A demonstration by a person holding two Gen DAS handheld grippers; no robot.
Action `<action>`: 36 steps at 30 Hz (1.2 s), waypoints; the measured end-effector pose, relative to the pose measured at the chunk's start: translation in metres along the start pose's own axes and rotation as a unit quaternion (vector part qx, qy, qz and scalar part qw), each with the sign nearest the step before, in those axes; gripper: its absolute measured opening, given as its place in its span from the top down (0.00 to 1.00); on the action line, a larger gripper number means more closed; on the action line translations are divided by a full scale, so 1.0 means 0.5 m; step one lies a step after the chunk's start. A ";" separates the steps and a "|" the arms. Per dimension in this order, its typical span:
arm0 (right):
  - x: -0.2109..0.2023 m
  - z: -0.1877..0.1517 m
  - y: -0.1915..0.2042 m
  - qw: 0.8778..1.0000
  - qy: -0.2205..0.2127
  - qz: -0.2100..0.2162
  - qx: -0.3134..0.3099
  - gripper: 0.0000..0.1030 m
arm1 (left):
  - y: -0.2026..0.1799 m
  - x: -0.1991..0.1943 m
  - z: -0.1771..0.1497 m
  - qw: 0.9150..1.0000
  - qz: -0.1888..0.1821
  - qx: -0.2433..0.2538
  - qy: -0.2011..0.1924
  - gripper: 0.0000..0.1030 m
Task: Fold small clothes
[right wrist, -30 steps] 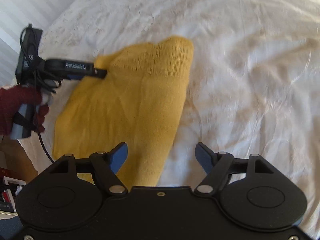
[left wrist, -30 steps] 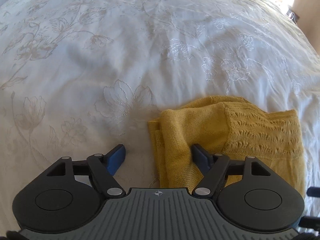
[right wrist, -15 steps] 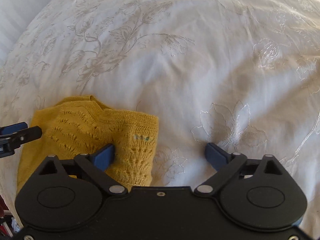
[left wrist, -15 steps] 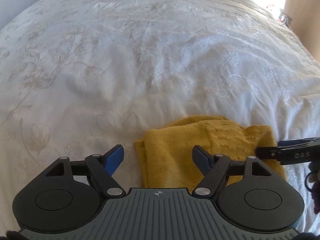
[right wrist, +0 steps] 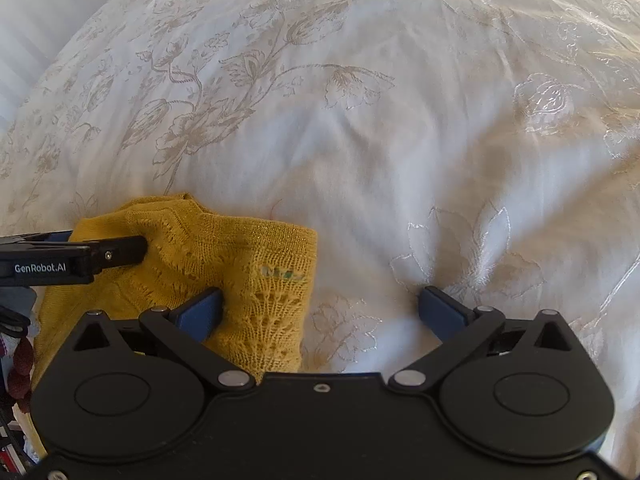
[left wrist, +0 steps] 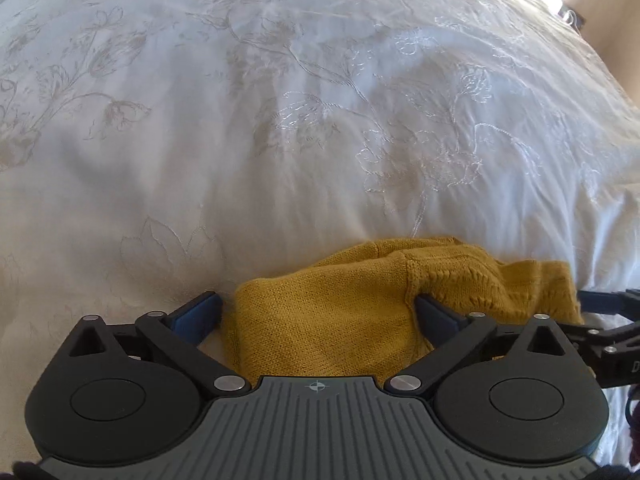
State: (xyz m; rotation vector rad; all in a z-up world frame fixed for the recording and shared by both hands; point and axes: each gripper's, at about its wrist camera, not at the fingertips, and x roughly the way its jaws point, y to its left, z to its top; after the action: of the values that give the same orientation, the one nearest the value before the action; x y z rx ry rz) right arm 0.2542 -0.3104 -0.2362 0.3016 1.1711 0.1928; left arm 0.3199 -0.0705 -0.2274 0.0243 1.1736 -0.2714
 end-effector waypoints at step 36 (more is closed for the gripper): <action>-0.159 -0.312 0.053 0.995 0.021 -0.074 -0.058 0.01 | 0.062 -0.185 -0.311 0.998 0.057 -0.017 0.020 0.01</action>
State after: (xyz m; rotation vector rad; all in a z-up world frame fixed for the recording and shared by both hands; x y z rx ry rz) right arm 0.0800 -0.2890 -0.2133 0.1074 1.2127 0.1366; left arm 0.1525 0.0026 -0.2074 0.0666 1.2120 -0.1511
